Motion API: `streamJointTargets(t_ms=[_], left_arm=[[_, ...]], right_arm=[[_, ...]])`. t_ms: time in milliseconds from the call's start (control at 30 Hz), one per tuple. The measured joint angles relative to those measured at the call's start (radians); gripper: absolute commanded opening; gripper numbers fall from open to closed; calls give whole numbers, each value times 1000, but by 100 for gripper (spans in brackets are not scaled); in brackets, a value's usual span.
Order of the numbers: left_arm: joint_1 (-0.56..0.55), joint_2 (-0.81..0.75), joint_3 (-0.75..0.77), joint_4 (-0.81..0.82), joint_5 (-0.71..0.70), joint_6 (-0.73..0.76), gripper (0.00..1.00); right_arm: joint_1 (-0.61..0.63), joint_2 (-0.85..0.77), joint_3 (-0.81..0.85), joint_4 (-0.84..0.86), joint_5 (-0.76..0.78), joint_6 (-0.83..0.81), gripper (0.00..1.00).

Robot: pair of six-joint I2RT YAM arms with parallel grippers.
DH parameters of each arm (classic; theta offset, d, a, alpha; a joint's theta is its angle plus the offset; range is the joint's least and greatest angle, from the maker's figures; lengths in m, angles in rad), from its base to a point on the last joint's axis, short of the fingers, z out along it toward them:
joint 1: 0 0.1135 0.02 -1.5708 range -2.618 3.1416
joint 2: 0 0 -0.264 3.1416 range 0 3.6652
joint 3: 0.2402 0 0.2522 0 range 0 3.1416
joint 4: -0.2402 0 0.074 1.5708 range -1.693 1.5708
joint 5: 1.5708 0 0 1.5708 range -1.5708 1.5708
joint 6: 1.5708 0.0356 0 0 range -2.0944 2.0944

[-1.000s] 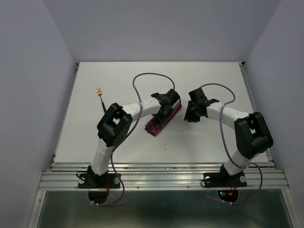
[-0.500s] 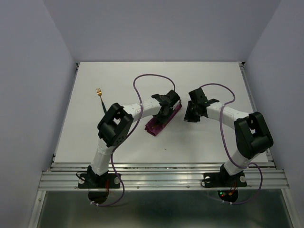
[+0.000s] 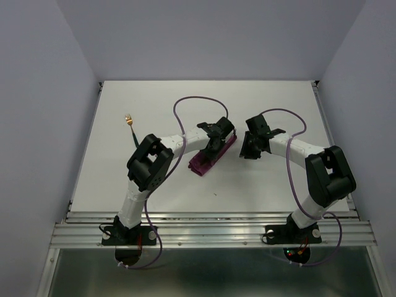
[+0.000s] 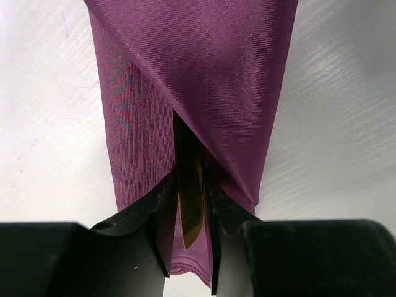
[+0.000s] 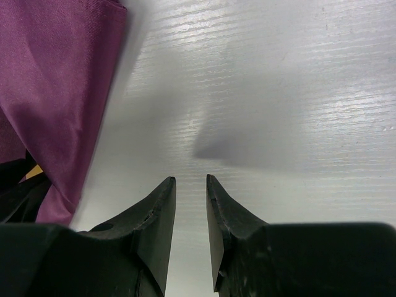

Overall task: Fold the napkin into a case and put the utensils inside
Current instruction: Insert the knife into the folded napkin.

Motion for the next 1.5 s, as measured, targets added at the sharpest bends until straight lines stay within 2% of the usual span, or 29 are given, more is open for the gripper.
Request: streamJointTargets(t_ms=[600, 1167, 1500], left_arm=[[15, 0, 4, -16, -92, 8, 30], [30, -10, -1, 10, -14, 19, 29], [48, -10, -1, 17, -42, 41, 29]], right_arm=[[0, -7, 0, 0, 0, 0, 32], [0, -10, 0, 0, 0, 2, 32], [0, -10, 0, 4, -40, 12, 33]])
